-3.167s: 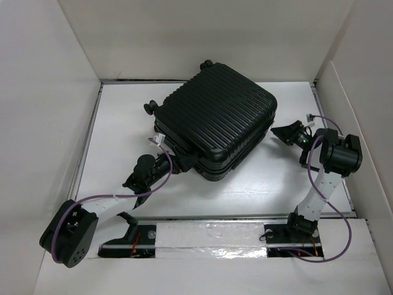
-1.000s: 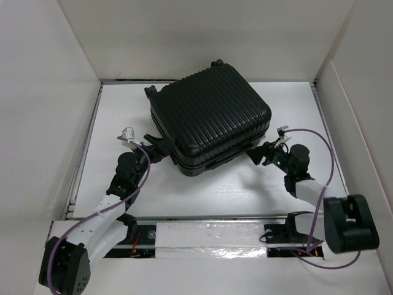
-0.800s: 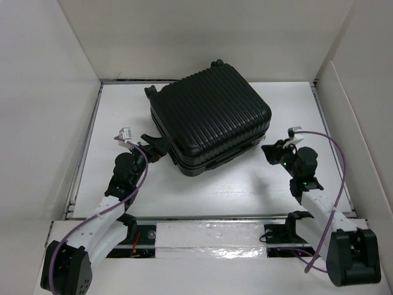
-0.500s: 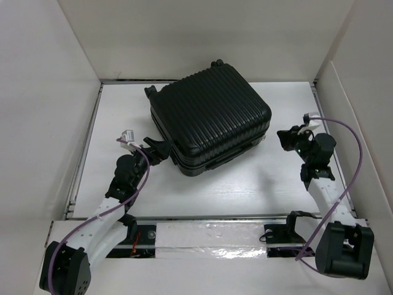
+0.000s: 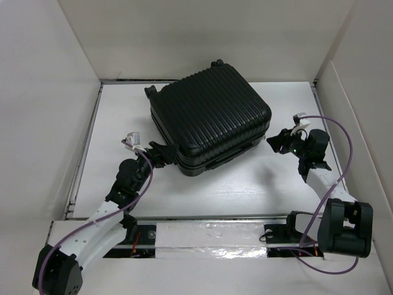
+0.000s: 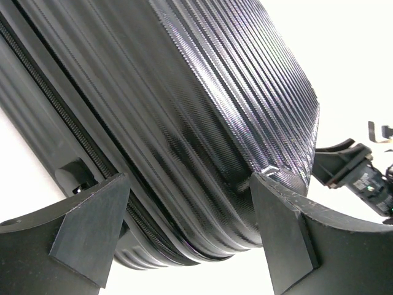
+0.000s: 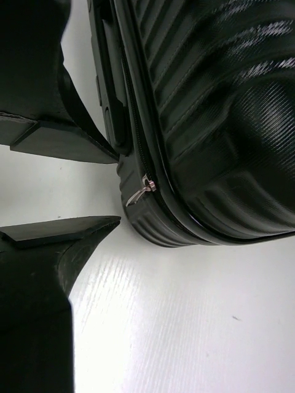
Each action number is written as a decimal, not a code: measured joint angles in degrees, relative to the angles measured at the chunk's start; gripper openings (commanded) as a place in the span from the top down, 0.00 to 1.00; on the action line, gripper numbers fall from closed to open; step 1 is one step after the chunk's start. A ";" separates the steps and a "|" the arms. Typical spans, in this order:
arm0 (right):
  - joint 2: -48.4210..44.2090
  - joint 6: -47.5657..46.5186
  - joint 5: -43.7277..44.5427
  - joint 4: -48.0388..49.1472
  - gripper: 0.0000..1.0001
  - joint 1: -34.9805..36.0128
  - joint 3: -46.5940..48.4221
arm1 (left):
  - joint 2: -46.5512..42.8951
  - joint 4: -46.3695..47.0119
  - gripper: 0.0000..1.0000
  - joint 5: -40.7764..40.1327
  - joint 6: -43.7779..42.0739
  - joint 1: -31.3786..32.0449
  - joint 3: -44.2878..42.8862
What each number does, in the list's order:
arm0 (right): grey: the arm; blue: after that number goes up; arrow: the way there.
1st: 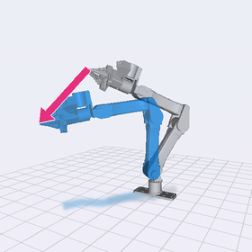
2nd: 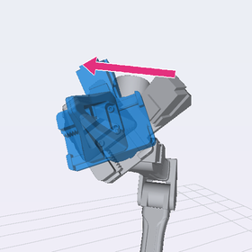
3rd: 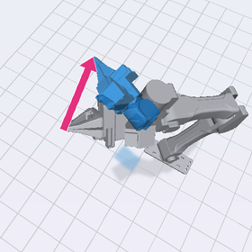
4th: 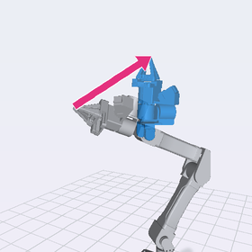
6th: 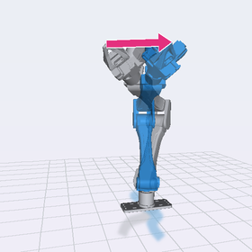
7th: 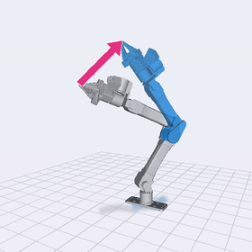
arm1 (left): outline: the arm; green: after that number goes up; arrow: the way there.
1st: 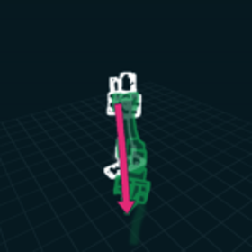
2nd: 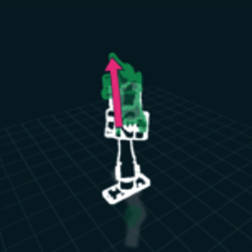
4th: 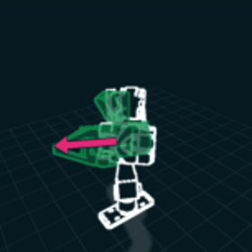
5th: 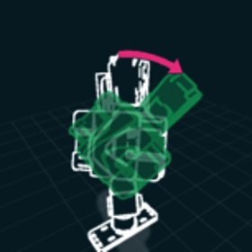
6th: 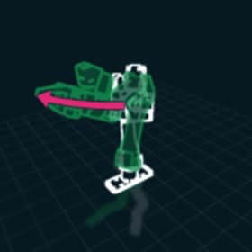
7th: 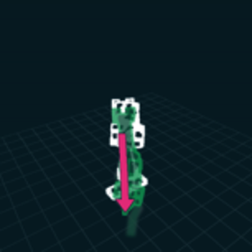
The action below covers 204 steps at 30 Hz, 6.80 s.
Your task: Pack the luggage
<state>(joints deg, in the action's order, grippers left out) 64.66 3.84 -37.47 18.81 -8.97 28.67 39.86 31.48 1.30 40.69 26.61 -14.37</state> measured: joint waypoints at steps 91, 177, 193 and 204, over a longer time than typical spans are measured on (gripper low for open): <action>10.51 9.44 49.37 -12.79 1.00 79.25 11.80 | 19.23 1.29 0.15 -4.79 2.45 -3.82 -7.23; 2.27 -3.98 15.23 -28.33 1.00 43.08 12.44 | 14.43 19.12 1.00 -28.63 9.22 28.52 1.16; -0.55 3.67 18.73 -13.07 1.00 49.24 4.04 | 28.63 18.93 1.00 -10.78 4.76 33.81 -8.11; -5.42 5.25 12.81 -14.47 1.00 43.30 0.50 | 10.27 5.18 0.41 -8.63 2.34 33.44 -6.19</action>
<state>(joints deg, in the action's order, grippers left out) 59.24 9.08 -24.67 4.34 34.33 29.17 50.13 36.67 -7.33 43.03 60.05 -20.56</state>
